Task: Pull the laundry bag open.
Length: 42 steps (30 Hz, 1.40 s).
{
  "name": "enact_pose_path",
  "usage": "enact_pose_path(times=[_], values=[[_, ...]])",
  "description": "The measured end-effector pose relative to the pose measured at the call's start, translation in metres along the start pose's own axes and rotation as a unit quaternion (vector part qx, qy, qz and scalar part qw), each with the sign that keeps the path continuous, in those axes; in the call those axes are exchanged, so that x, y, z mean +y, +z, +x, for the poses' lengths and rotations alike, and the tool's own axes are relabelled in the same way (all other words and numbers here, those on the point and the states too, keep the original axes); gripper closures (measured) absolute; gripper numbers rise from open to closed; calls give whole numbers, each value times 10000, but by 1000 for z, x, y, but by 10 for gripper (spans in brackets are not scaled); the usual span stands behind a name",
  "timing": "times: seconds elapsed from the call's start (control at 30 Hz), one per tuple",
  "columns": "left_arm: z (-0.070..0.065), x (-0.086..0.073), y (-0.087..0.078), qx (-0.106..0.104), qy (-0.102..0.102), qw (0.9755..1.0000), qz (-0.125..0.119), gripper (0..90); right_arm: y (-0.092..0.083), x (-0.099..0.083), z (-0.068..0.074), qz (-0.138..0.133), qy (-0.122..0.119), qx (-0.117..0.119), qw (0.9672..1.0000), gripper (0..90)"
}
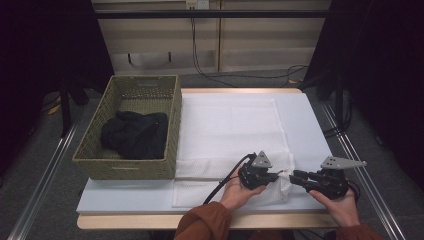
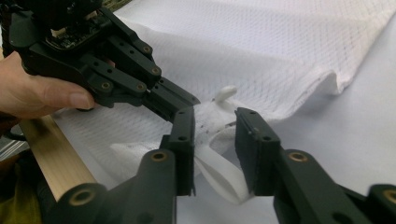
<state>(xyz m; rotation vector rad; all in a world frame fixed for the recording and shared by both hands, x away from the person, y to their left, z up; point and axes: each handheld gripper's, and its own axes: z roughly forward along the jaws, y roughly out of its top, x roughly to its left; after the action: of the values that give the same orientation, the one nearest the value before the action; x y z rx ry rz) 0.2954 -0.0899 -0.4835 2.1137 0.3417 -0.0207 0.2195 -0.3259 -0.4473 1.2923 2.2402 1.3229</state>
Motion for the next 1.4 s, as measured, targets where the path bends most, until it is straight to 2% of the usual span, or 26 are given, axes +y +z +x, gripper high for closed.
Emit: enact_pose_path(times=[0.07, 0.13, 0.17, 0.27, 0.3, 0.37, 0.47, 0.5, 0.53, 0.6, 0.7, 0.73, 0.77, 0.83, 0.87, 0.9, 0.93, 1.07, 1.13, 1.23, 1.4], values=[[-1, 0, 0, -33, -28, 10000, -75, 900, -1, -3, -1, 25, 142, 58, 9999, 589], [-1, 0, 0, -21, -6, 10000, -65, 900, -1, -4, -1, 27, 186, 67, 9998, 585], [-2, 0, -1, -23, -28, 10000, -49, 900, 1, -5, -3, 105, 350, 87, 9993, 517], [-1, -1, -3, -28, -65, 9999, -115, 900, 5, -7, -6, 177, 428, 136, 9988, 504], [-1, -2, -4, -4, -69, 10000, -70, 900, 7, -7, -7, 210, 458, 172, 9986, 485], [-1, -3, -4, -50, -81, 9998, -160, 900, 10, -8, -8, 293, 524, 205, 9980, 479], [-2, -3, -6, -62, -60, 9999, -90, 900, 14, -8, -10, 334, 568, 311, 9973, 461], [-3, -3, -5, -110, -20, 9999, -127, 900, 15, -8, -10, 372, 598, 332, 9970, 472], [-4, -3, -4, -116, 9, 9999, -80, 900, 18, -7, -9, 347, 525, 430, 9971, 542], [-5, -3, -4, -83, 13, 9999, -58, 900, 17, -5, -8, 286, 471, 376, 9978, 589], [-5, -3, -3, -109, 20, 9999, -65, 900, 13, -2, -7, 158, 469, 435, 9978, 625], [-5, -2, -3, -98, 87, 9999, 25, 900, 13, -1, -7, 118, 415, 415, 9982, 628], [-6, -3, -2, -113, 64, 9999, -20, 900, 13, 0, -7, 68, 352, 442, 9984, 630], [-6, -3, -1, -127, 127, 9998, 17, 900, 14, 1, -6, 20, 345, 452, 9984, 698], [-6, -3, -1, -127, 127, 9998, 17, 900, 14, 1, -6, 20, 345, 452, 9984, 698], [-6, -2, -1, -144, 131, 9998, 16, 895, 13, 3, -6, -50, 264, 465, 9986, 787], [-6, -2, -1, -184, 143, 9997, 50, 887, 14, 4, -6, -36, 263, 505, 9984, 812], [-5, -2, -2, -228, 145, 9995, 149, 836, 14, 5, -2, -2, 121, 417, 9991, 823], [-3, -3, -3, -344, 96, 9994, 31, 821, 14, 5, -1, 20, 37, 408, 9992, 831], [-2, -4, -4, -370, -27, 9993, -79, 784, 14, 5, -1, 46, -10, 364, 9993, 834], [-2, -4, -5, -454, 23, 9990, -44, 764, 15, 4, 0, 55, -35, 346, 9994, 834]])
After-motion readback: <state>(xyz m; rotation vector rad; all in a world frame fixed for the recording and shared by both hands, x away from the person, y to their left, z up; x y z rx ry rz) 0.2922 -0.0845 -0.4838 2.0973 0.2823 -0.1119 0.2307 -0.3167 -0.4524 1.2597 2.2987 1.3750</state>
